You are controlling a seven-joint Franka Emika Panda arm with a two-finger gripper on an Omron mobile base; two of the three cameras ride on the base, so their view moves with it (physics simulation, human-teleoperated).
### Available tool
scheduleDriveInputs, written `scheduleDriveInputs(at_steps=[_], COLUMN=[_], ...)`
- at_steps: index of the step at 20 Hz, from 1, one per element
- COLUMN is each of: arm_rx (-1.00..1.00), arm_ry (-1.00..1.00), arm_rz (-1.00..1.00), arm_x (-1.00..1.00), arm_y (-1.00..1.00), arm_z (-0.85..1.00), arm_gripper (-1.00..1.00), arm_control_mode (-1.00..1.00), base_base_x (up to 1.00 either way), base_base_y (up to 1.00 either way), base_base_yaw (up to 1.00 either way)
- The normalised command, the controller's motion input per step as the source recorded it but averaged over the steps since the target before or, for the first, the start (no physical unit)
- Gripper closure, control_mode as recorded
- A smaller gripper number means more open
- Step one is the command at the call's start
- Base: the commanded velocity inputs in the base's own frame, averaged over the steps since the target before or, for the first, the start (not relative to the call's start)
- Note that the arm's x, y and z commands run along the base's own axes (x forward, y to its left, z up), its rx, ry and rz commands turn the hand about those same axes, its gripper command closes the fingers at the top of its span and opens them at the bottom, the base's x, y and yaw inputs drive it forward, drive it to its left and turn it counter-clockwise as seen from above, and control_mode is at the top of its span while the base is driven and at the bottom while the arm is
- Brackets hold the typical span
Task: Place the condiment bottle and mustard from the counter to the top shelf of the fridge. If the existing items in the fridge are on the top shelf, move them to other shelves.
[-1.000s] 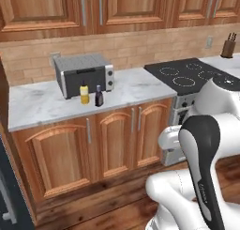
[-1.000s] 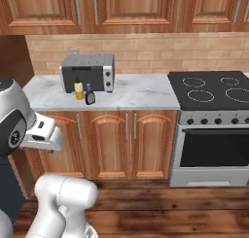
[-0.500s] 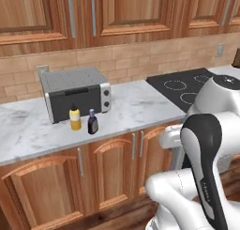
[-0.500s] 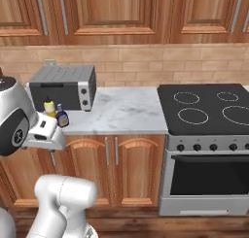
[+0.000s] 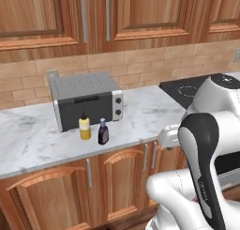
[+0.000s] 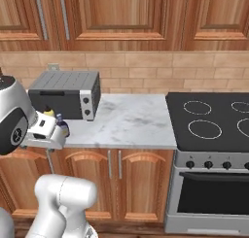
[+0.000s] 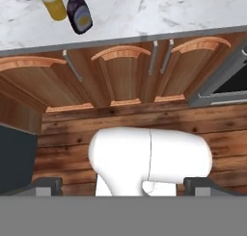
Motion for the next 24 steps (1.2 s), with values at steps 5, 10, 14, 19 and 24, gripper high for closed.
scheduleDriveInputs(at_steps=[5, 10, 14, 19, 24], arm_rx=[0.00, -0.05, -0.03, -0.02, -0.01], arm_ry=[0.00, -0.03, 0.00, 0.01, 0.00], arm_rz=[0.00, -0.01, -0.11, -0.08, -0.09], arm_x=[0.00, 0.22, 0.57, 0.77, 0.81], arm_y=[0.00, 0.68, 0.23, 0.05, 0.01], arm_z=[0.00, 0.00, -0.01, -0.17, -0.40], arm_gripper=[-1.00, -1.00, -1.00, -1.00, -1.00], arm_control_mode=[1.00, -1.00, -1.00, -1.00, -1.00], base_base_x=[0.02, 0.00, 0.00, 0.00, 0.00], base_base_y=[0.47, 0.00, 0.00, 0.00, 0.00], base_base_yaw=[0.11, 0.00, 0.00, 0.00, 0.00])
